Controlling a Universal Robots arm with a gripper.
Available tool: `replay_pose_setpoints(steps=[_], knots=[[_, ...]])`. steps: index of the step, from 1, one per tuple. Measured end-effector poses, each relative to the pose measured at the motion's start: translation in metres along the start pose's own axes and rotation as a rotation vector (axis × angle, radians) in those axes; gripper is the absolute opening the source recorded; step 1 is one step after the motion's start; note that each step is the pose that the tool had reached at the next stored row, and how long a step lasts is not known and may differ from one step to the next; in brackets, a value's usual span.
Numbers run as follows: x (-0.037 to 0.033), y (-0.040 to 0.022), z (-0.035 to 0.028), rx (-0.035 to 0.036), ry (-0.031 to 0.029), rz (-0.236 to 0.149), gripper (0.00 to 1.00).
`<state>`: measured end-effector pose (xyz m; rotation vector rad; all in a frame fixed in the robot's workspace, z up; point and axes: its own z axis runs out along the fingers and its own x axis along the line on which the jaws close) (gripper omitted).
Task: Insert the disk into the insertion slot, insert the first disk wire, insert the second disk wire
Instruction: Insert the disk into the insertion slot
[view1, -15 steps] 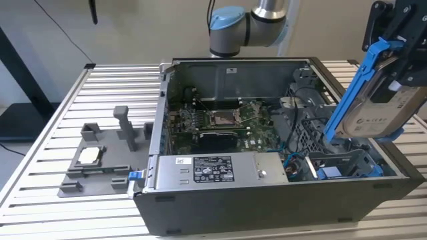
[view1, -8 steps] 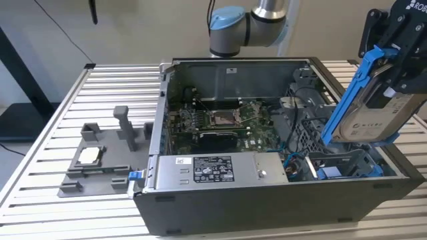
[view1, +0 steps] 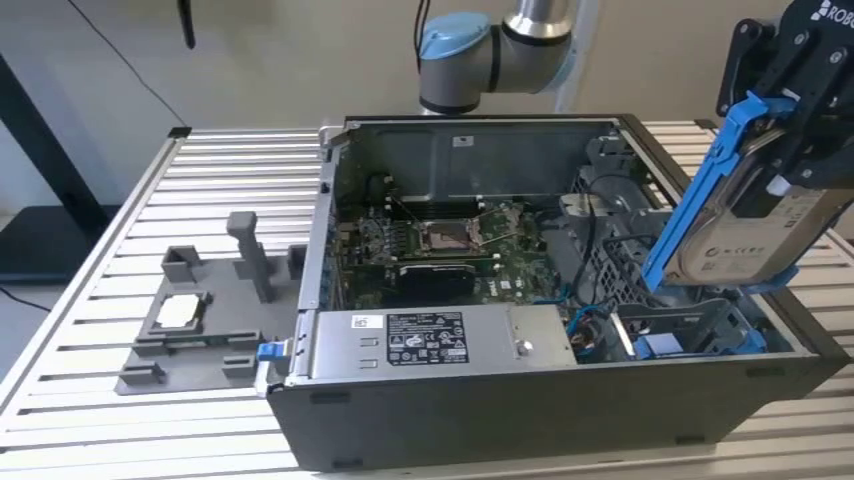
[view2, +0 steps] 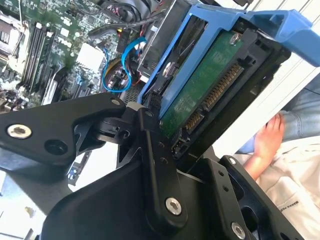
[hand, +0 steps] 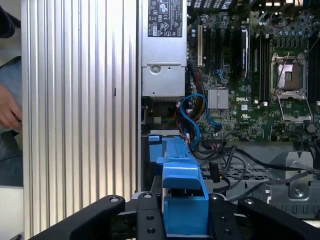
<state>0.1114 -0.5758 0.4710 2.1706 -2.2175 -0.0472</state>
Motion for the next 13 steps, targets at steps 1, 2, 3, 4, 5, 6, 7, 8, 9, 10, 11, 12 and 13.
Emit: replay_pose_setpoints(steps=[1,2,3,4,5,6,7,8,9,10,11,12,13], knots=[[0.0,0.0,0.0001,0.0,0.0,0.0,0.33],[0.0,0.0,0.0002,0.0,-0.0002,0.0,0.33],[0.0,0.0,0.0006,0.0,-0.0003,0.0,0.33],[0.0,0.0,0.0009,0.0,-0.0004,0.0,0.33],[0.0,-0.0001,0.0012,0.0,-0.0001,0.0,0.33],[0.0,-0.0001,0.002,-0.0001,0.0,0.0,0.33],[0.0,-0.0002,0.0033,-0.0001,-0.0003,0.0,0.33],[0.0,-0.0002,0.0046,-0.0001,-0.0013,0.0,0.33],[0.0,-0.0003,0.0064,-0.0001,-0.0023,0.0,0.33],[-0.0001,-0.0004,0.0079,-0.0002,-0.0028,0.0,0.33],[-0.0001,-0.0005,0.0097,-0.0002,-0.0028,0.0,0.33],[-0.0001,-0.0006,0.0115,-0.0002,-0.0029,0.0,0.33],[-0.0001,-0.0006,0.0132,-0.0002,-0.0031,0.0,0.33]])
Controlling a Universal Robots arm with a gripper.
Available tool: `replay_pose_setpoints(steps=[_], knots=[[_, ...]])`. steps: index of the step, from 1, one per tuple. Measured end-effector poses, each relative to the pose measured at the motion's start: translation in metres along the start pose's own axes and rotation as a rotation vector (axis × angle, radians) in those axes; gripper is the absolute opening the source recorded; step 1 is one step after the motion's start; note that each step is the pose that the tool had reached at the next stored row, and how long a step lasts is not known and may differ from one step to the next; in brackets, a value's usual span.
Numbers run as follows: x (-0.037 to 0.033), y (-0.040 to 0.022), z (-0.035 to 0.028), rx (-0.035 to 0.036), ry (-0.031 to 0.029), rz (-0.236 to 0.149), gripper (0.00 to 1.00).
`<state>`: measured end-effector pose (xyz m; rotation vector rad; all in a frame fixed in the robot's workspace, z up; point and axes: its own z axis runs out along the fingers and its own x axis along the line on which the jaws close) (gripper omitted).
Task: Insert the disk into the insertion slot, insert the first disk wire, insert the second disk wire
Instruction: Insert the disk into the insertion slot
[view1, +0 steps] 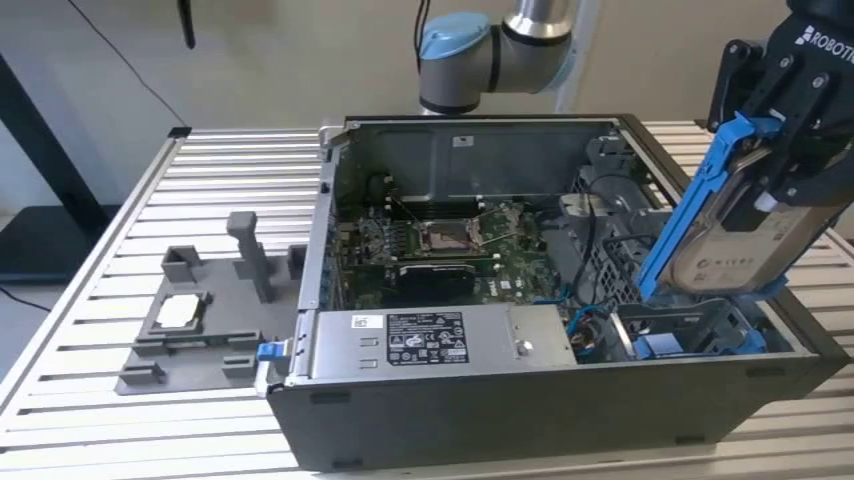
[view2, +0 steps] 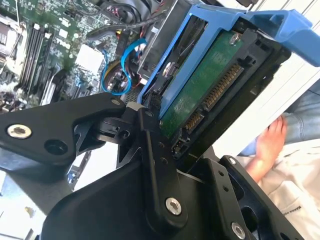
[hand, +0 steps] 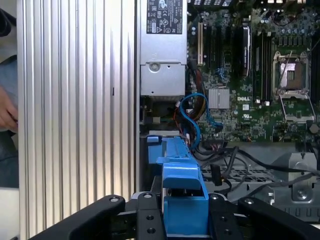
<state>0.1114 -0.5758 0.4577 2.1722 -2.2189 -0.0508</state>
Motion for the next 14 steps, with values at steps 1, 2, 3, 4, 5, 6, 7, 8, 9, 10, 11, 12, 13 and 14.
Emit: replay_pose_setpoints(steps=[1,2,3,4,5,6,7,8,9,10,11,12,13,14], knots=[[0.0,-0.0001,0.0018,0.0,-0.0004,0.0,0.33],[0.0,-0.0002,0.0035,-0.0001,-0.0012,0.0,0.33],[0.0,-0.0003,0.0052,0.0,-0.0019,0.0,0.33],[0.0,-0.0004,0.0068,-0.0001,-0.0027,0.0,0.33],[0.0,-0.0006,0.0084,-0.0001,-0.0031,0.0,0.33],[0.0,-0.0008,0.0101,-0.0002,-0.0035,0.0,0.33],[0.0,-0.001,0.0116,-0.0005,-0.0037,0.0,0.33],[0.0,-0.0015,0.013,-0.0012,-0.0038,-0.001,0.33],[-0.0001,-0.002,0.0143,-0.0026,-0.0039,-0.001,0.33],[0.0,-0.0025,0.0155,-0.004,-0.0038,-0.002,0.33],[-0.0001,-0.003,0.0166,-0.0052,-0.004,-0.002,0.33],[-0.0001,-0.0035,0.0177,-0.0061,-0.004,-0.003,0.33],[-0.0001,-0.0037,0.0189,-0.0063,-0.0043,-0.004,0.33],[-0.0001,-0.0037,0.02,-0.0063,-0.005,-0.004,0.33]])
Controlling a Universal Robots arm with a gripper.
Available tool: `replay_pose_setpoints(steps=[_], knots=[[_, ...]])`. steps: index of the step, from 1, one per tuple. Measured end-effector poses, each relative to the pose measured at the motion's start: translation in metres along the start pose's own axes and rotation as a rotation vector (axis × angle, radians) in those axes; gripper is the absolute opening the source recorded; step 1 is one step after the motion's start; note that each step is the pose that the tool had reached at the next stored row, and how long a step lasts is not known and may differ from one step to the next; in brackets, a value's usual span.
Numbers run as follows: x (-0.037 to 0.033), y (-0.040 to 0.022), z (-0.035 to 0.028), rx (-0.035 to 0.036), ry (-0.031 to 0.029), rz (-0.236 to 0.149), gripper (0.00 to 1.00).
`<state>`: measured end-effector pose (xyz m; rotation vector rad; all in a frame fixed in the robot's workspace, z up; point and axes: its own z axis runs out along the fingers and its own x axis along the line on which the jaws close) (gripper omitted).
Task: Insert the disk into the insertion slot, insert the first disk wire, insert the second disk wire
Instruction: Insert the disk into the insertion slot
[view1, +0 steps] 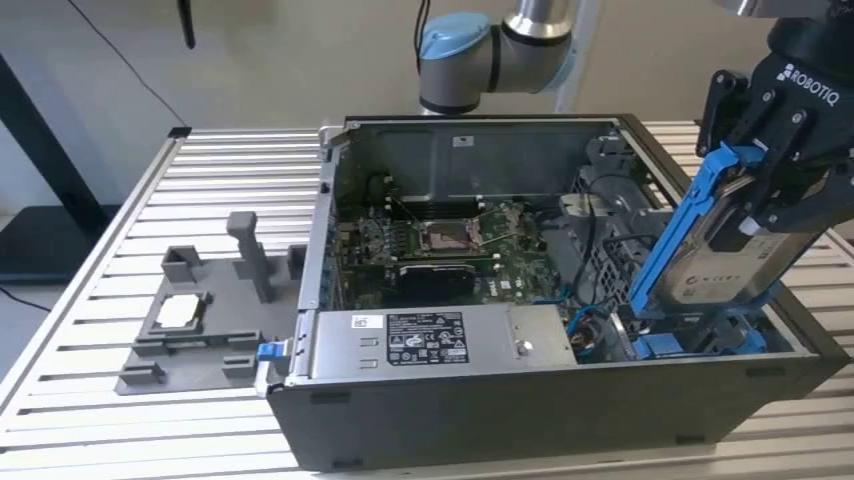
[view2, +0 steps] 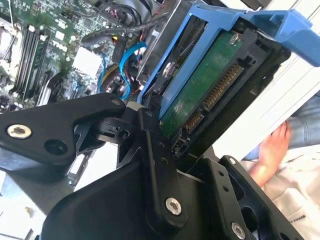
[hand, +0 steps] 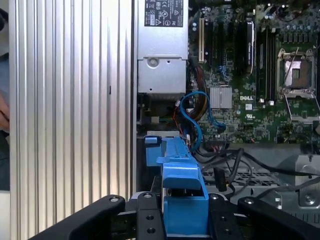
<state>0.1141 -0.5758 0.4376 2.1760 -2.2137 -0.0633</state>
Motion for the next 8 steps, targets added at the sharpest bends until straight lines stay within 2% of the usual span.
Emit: replay_pose_setpoints(steps=[5,8], knots=[[0.0,-0.0004,0.0041,-0.0001,-0.0015,-0.001,0.33],[0.0,-0.0004,0.0044,0.0,-0.0015,-0.001,0.33]])
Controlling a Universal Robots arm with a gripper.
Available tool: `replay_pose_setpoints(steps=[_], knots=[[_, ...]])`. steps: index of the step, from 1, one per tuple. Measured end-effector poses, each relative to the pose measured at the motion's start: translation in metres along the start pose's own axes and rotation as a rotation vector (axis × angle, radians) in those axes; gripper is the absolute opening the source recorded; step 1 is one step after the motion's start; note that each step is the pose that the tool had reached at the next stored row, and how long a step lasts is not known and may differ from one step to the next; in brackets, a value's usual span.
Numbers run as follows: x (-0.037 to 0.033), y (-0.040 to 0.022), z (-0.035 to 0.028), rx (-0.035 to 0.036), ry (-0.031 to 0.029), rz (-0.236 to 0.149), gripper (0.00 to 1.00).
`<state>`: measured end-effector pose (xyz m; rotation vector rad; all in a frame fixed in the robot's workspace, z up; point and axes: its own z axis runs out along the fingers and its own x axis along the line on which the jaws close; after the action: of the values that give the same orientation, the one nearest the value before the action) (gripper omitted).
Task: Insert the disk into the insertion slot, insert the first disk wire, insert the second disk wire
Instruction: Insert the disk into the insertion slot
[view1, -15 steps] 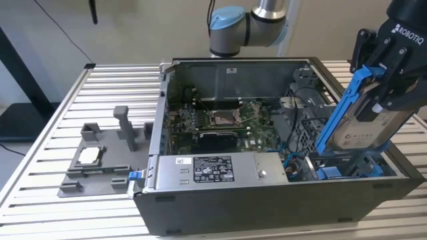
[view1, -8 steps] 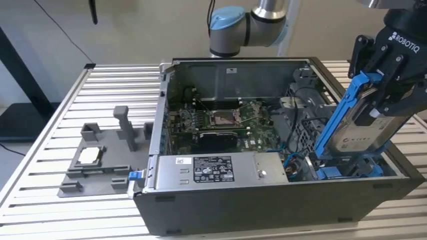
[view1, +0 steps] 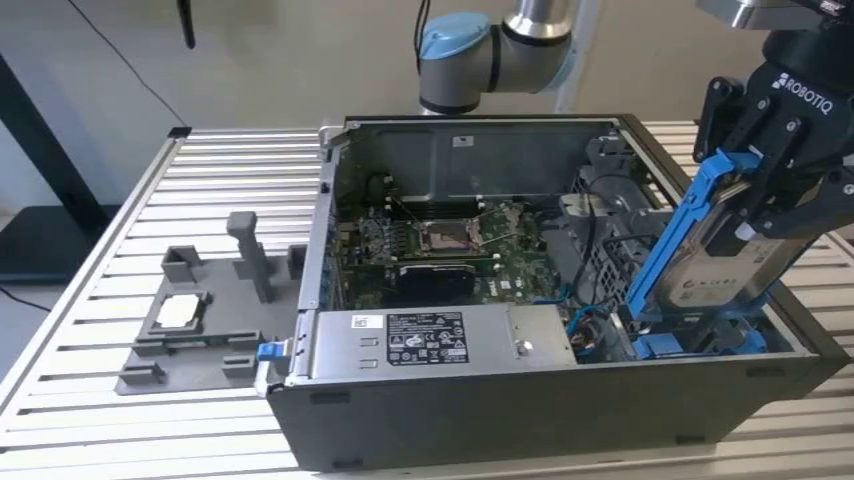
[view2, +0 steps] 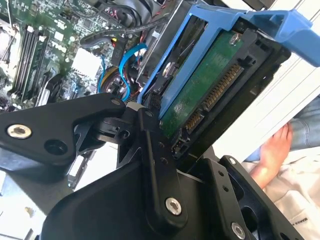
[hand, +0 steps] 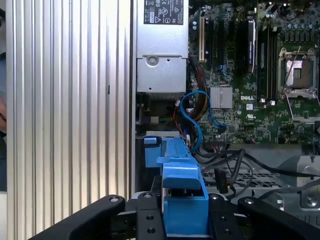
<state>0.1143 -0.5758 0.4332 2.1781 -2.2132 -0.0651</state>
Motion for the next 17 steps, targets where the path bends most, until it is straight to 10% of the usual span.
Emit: replay_pose_setpoints(steps=[17], knots=[[0.0,-0.0003,0.0058,0.0,0.0,0.0,0.33]])
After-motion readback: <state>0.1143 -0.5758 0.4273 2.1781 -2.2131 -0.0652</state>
